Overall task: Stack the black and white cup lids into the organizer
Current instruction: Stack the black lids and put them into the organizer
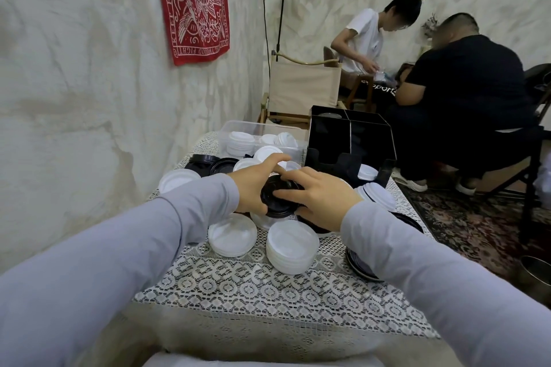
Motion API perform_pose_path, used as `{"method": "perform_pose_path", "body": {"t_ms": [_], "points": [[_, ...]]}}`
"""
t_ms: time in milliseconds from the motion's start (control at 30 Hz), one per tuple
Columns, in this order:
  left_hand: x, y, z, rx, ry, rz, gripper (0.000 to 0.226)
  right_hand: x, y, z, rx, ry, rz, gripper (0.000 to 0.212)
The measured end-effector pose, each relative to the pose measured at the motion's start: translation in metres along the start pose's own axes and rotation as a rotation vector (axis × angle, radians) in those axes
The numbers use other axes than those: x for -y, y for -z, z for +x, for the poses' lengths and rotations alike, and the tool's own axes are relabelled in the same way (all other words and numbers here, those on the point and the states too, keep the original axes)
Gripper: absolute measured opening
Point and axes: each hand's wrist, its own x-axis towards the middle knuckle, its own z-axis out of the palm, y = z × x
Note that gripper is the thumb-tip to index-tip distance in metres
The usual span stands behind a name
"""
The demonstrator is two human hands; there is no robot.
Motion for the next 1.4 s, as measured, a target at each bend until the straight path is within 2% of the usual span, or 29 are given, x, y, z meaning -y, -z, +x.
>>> {"method": "perform_pose_path", "body": {"t_ms": [133, 267, 367, 467, 600, 933, 1067, 1167, 1267, 1400], "points": [[0.002, 0.0, 0.004, 0.025, 0.002, -0.09, 0.093, -0.007, -0.004, -0.004, -0.082, 0.12, -0.042, 0.021], [0.006, -0.006, 0.005, -0.03, 0.084, -0.333, 0.073, -0.009, -0.007, -0.01, -0.178, 0.107, -0.105, 0.028], [0.003, -0.01, 0.008, -0.072, 0.103, -0.391, 0.063, -0.006, -0.009, -0.01, -0.244, 0.072, -0.158, 0.027], [-0.002, -0.013, 0.009, -0.067, 0.103, -0.441, 0.076, -0.002, -0.011, -0.006, -0.294, 0.032, -0.182, 0.024], [-0.009, -0.017, 0.01, -0.113, 0.047, -0.366, 0.095, 0.002, -0.022, -0.001, -0.329, 0.025, -0.077, 0.027], [-0.001, -0.02, 0.007, -0.149, 0.016, -0.245, 0.096, 0.01, -0.025, -0.01, -0.358, 0.128, 0.184, 0.02], [0.006, -0.021, 0.005, -0.149, 0.034, -0.201, 0.098, -0.001, -0.018, -0.015, -0.368, 0.059, 0.179, 0.017], [0.011, -0.021, 0.002, -0.161, 0.056, -0.194, 0.096, -0.02, -0.013, -0.023, -0.245, -0.122, 0.118, 0.016], [0.013, -0.021, 0.001, -0.146, 0.062, -0.162, 0.095, -0.032, -0.01, -0.028, 0.061, -0.328, 0.127, 0.024], [0.013, -0.023, 0.002, -0.125, 0.066, -0.176, 0.094, -0.028, -0.008, -0.024, 0.295, -0.371, 0.147, 0.037]]}}
